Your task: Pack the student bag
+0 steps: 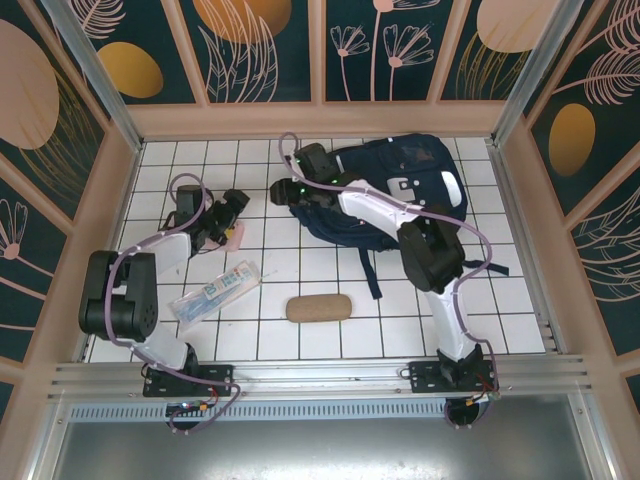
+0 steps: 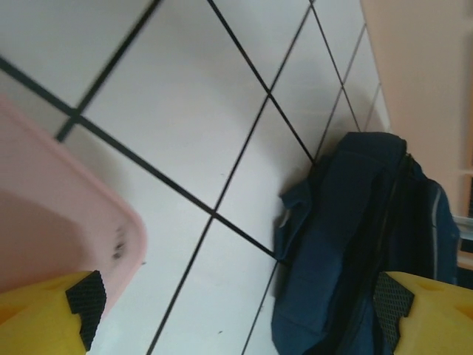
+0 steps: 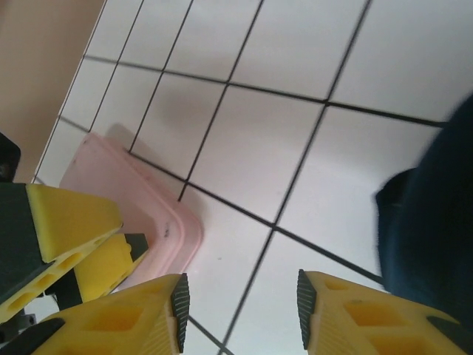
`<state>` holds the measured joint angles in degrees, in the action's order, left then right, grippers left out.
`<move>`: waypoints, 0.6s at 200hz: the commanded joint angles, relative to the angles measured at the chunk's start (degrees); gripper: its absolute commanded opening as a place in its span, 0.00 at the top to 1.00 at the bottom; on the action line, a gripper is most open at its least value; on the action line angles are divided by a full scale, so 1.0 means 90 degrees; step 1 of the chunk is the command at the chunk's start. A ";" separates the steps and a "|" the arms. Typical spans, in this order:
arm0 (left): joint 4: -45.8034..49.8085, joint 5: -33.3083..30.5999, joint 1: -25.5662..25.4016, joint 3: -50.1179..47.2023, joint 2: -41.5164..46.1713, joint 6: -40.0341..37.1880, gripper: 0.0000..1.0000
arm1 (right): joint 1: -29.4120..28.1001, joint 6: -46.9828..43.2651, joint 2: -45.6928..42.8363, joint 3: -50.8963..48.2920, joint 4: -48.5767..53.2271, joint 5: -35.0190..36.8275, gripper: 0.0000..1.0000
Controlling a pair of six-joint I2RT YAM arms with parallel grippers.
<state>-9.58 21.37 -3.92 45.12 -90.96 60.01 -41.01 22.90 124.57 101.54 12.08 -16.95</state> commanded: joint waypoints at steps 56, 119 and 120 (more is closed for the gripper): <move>0.0772 -0.1117 0.0811 -0.1111 0.1225 0.0092 0.12 | -0.0457 -0.0627 0.1848 0.2069 -0.0066 -0.0918 0.58; -0.0408 -0.0676 0.0894 -0.1488 0.0792 -0.0186 0.13 | -0.0677 -0.0667 0.3005 0.3050 -0.0257 -0.1020 0.62; -0.0414 -0.0675 0.0894 -0.1493 0.0786 -0.0190 0.13 | -0.0682 -0.0673 0.3019 0.3052 -0.0253 -0.1023 0.62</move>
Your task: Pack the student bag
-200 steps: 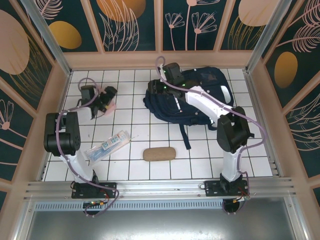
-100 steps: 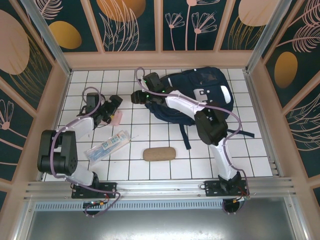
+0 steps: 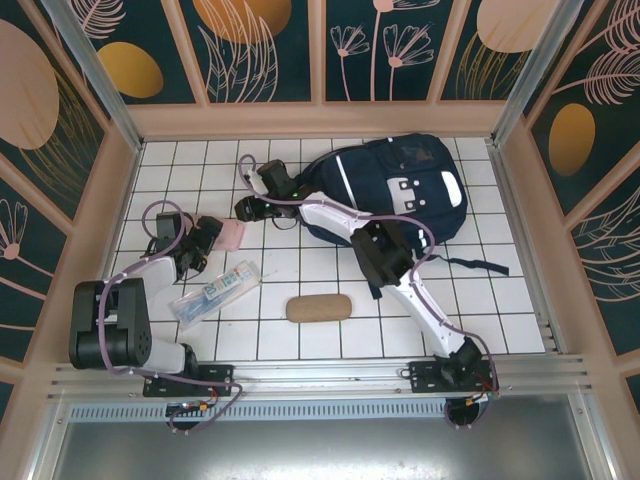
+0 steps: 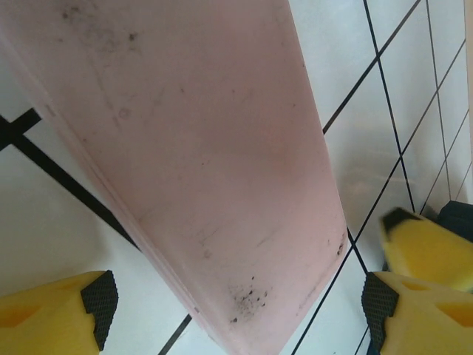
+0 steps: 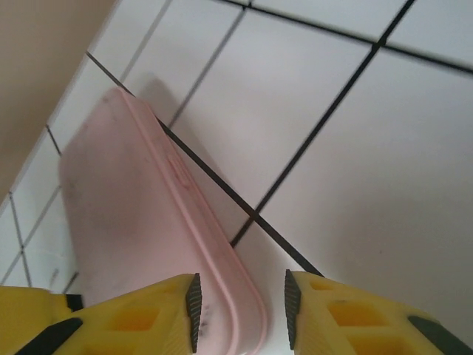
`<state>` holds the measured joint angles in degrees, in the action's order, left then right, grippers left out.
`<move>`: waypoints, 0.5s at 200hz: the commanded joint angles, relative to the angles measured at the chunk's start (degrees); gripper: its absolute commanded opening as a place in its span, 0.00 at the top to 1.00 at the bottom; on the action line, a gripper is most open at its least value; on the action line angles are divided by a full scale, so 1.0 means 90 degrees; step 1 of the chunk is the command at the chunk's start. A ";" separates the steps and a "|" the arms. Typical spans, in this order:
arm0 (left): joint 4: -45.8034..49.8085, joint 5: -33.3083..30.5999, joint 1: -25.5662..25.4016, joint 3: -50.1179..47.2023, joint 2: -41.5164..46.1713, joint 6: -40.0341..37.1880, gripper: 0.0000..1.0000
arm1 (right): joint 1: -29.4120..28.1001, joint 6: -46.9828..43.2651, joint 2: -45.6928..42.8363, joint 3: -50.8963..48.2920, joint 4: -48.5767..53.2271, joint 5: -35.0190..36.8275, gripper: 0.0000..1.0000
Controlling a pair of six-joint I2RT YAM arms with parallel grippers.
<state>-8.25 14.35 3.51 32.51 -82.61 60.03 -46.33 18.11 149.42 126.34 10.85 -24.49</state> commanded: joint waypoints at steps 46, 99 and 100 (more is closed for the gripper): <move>-0.1007 0.0266 0.0100 -0.0173 -0.0491 -0.0244 0.15 | -0.0252 -0.0156 0.0400 0.0126 -0.0010 -0.0875 0.65; -0.2005 0.0779 0.0157 -0.0355 -0.0547 -0.0269 0.20 | -0.0439 -0.0041 0.0195 -0.0248 0.0232 -0.1585 0.69; -0.2038 0.0803 0.0157 -0.0368 -0.0543 -0.0272 0.20 | -0.0439 -0.0040 0.0194 -0.0253 0.0236 -0.1575 0.70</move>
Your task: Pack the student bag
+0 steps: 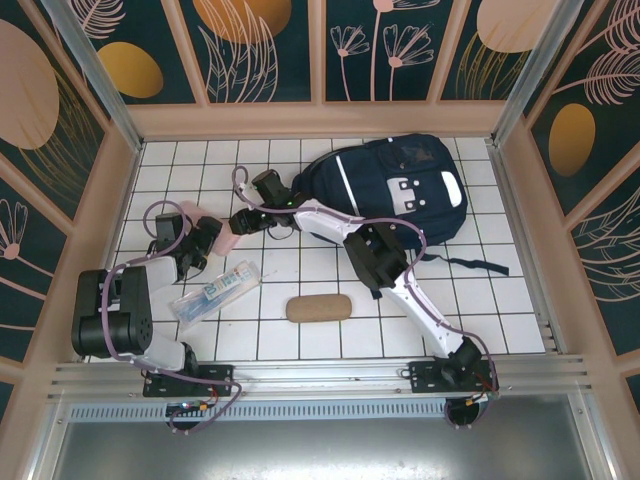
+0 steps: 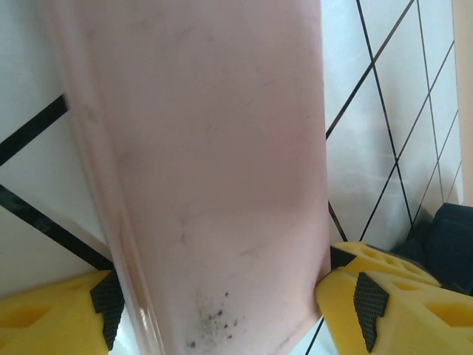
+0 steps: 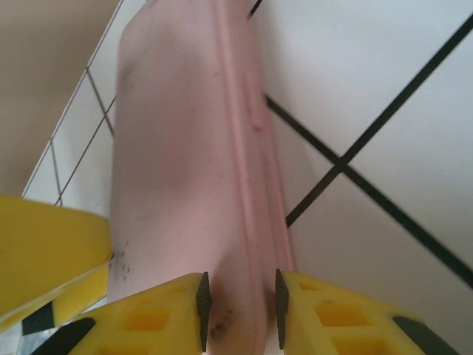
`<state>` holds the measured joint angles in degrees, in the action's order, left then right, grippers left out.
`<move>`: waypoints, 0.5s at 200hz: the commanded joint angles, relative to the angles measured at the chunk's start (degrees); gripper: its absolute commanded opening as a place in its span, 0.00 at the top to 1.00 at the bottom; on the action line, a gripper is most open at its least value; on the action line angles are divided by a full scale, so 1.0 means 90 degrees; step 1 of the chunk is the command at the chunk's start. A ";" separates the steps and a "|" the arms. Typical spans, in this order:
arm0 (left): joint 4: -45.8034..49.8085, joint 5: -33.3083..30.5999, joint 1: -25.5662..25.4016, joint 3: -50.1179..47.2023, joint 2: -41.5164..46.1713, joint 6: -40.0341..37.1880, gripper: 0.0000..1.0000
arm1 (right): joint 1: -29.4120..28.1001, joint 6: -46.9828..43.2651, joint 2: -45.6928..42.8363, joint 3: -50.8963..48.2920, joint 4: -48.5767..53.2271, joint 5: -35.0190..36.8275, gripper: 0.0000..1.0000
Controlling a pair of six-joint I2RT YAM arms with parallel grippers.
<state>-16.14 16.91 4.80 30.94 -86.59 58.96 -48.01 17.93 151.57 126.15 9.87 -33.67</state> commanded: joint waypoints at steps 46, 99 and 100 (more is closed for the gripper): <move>-0.2231 0.1283 0.0019 -0.0403 0.0257 -0.0070 0.29 | -0.0155 0.0146 -0.0012 -0.0232 0.0496 -0.0434 0.73; -0.2241 0.1367 0.0024 -0.0237 -0.0149 -0.0089 0.39 | -0.0121 0.0156 -0.0051 -0.0205 0.0539 -0.0425 0.73; -0.2211 0.1361 0.0024 -0.0231 -0.0162 -0.0097 0.40 | -0.0118 0.0156 -0.0052 -0.0206 0.0541 -0.0427 0.73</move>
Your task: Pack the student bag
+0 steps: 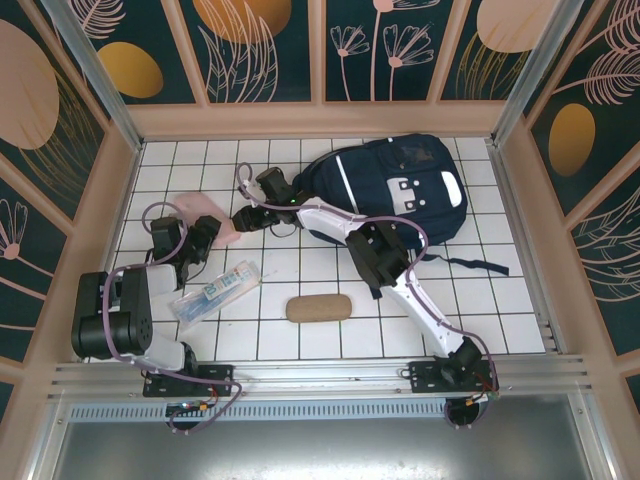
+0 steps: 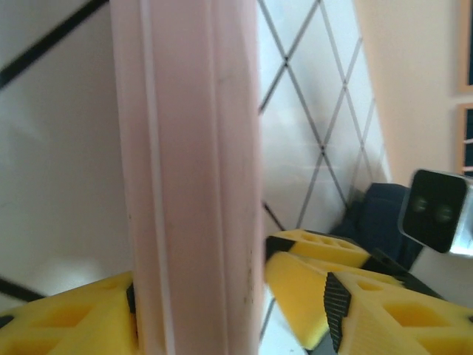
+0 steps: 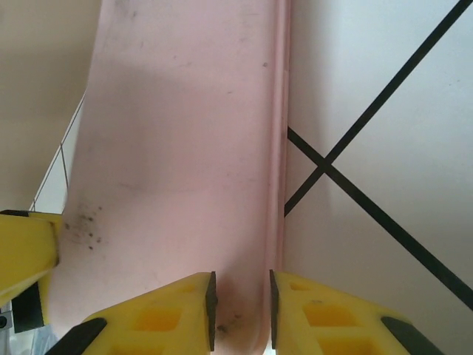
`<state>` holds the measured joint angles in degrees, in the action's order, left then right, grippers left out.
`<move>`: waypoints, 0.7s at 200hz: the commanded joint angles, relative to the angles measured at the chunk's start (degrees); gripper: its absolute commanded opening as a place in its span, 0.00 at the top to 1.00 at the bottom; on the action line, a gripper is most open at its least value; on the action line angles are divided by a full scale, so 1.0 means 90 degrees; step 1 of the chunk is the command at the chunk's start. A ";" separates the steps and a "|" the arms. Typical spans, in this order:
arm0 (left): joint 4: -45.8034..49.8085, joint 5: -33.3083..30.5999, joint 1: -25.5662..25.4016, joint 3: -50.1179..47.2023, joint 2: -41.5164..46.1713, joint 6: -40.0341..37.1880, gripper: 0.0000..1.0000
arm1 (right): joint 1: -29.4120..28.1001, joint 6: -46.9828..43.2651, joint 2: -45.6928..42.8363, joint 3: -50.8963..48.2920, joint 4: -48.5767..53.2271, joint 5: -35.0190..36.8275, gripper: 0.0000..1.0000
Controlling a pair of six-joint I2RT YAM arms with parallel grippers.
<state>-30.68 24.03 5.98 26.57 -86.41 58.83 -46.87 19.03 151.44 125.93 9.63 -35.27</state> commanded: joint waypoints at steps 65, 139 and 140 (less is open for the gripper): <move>0.0437 0.0223 -0.0108 0.0571 -0.0207 -0.0490 0.76 | -0.0034 0.0077 -0.0962 -0.0347 0.0781 0.0626 0.66; 0.0830 0.0730 -0.0117 0.0847 0.0476 -0.0619 0.73 | 0.0733 -0.0198 -0.3285 -0.1738 0.1986 0.4712 0.56; 0.0830 0.0739 -0.0112 0.0847 0.0483 -0.0619 0.73 | 0.0744 -0.0204 -0.3298 -0.1752 0.2006 0.4750 0.56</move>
<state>-23.09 27.22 5.30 31.92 -85.14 54.41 -43.68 19.09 128.51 112.97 21.10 -9.50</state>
